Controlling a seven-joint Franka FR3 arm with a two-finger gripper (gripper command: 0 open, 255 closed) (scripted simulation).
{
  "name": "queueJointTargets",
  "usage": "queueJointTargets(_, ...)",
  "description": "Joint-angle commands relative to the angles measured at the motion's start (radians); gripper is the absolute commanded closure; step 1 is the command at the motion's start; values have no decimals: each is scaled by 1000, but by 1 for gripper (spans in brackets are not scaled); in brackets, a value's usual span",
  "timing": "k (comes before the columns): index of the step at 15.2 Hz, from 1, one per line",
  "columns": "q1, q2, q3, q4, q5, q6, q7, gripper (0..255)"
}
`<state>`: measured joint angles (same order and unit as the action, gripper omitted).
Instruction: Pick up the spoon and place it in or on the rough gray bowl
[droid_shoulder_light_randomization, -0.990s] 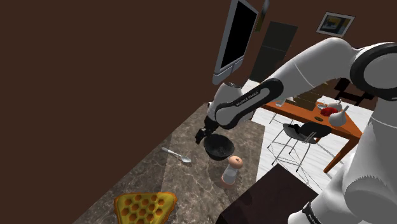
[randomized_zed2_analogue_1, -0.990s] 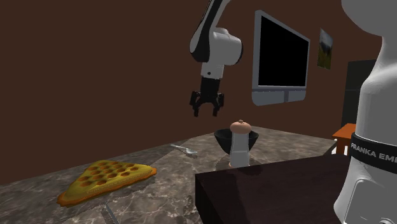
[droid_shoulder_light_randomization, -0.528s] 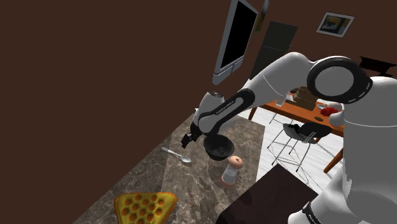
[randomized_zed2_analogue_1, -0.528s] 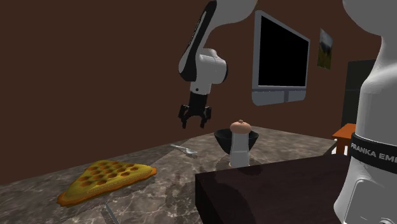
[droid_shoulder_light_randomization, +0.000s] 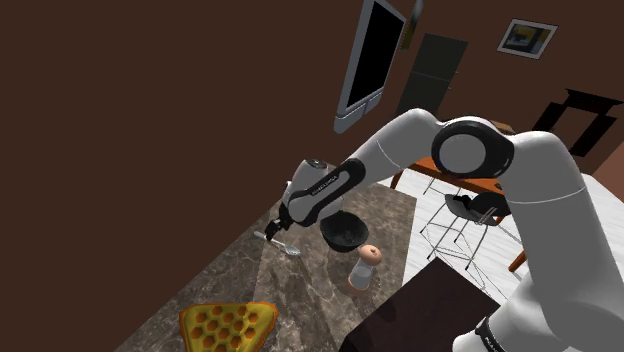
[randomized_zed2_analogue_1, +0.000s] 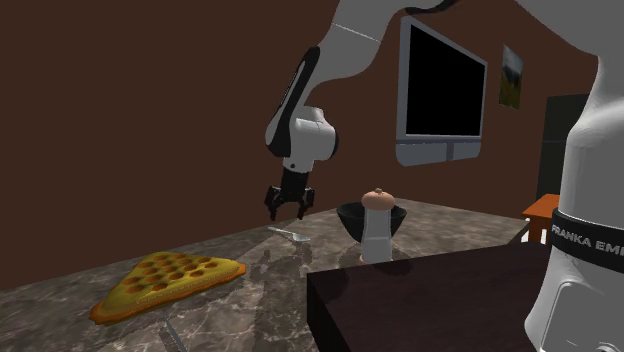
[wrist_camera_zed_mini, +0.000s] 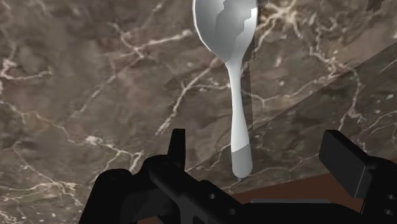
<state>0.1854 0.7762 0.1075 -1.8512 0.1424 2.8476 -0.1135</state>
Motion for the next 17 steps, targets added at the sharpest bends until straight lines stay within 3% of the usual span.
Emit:
queueJointTargets(1,5,38,-1,34,-2,6,1,0)
queueJointTargets(6,13,105,-4,86,-4,21,3,0)
queueJointTargets(14,13,105,-4,86,-4,21,3,0)
queueJointTargets(15,13,105,-4,86,-4,21,3,255)
queueJointTargets(17,13,105,-4,86,-4,21,3,255)
